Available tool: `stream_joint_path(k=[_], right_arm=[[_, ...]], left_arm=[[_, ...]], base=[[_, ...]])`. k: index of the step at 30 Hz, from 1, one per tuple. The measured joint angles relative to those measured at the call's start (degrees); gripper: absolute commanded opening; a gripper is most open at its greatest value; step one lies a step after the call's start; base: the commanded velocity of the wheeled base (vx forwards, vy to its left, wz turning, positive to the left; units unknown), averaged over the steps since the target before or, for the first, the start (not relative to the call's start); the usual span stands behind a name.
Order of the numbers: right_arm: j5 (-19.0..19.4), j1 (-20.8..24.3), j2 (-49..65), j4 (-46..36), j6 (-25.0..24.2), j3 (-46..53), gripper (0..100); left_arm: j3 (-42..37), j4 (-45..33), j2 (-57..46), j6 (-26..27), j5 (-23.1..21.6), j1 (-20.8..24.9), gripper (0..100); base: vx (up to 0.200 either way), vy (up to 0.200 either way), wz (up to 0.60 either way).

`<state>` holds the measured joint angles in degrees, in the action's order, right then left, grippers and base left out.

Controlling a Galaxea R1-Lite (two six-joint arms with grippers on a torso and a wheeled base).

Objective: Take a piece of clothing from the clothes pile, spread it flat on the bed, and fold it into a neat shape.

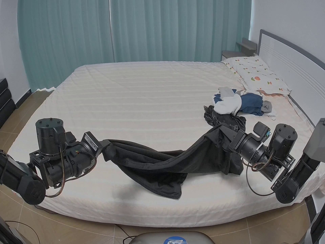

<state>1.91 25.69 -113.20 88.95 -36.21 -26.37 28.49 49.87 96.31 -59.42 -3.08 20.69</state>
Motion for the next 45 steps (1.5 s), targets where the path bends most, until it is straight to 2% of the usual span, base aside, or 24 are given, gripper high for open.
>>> stream_joint_path(k=[11, 17, 24, 32, 40, 45], right_arm=[[0.0, -0.04, -0.05, 0.02, 0.0, 0.0, 0], [0.44, -0.35, -0.2, 0.0, 0.33, -0.01, 0], [1.08, -1.66, 0.09, 0.02, 0.0, 2.06, 0], [0.82, -1.02, 4.61, 0.0, -0.06, 9.64, 0], [0.65, 0.96, 15.02, -0.6, 0.13, 15.15, 0], [0.87, 0.33, 23.91, -10.73, 0.24, 11.93, 0]], left_arm=[[0.06, 0.02, 0.0, 0.02, 0.02, -0.05, 0], [-0.21, 0.1, 0.06, 0.2, -0.28, -0.02, 0], [0.22, 0.1, 1.01, 0.0, -0.66, 0.72, 0], [-0.99, -0.85, 0.38, 0.13, -0.15, 3.47, 0], [-0.74, -7.69, -5.1, 0.51, 0.33, 5.66, 0], [4.64, -14.04, -8.77, 0.66, 0.52, 5.77, 0]], base=[[0.0, 0.2, 0.0], [0.0, 0.0, 0.0], [-0.2, 0.0, 0.0], [-0.2, 0.0, 0.0], [0.0, 0.0, 0.0], [0.0, 0.0, 0.0]])
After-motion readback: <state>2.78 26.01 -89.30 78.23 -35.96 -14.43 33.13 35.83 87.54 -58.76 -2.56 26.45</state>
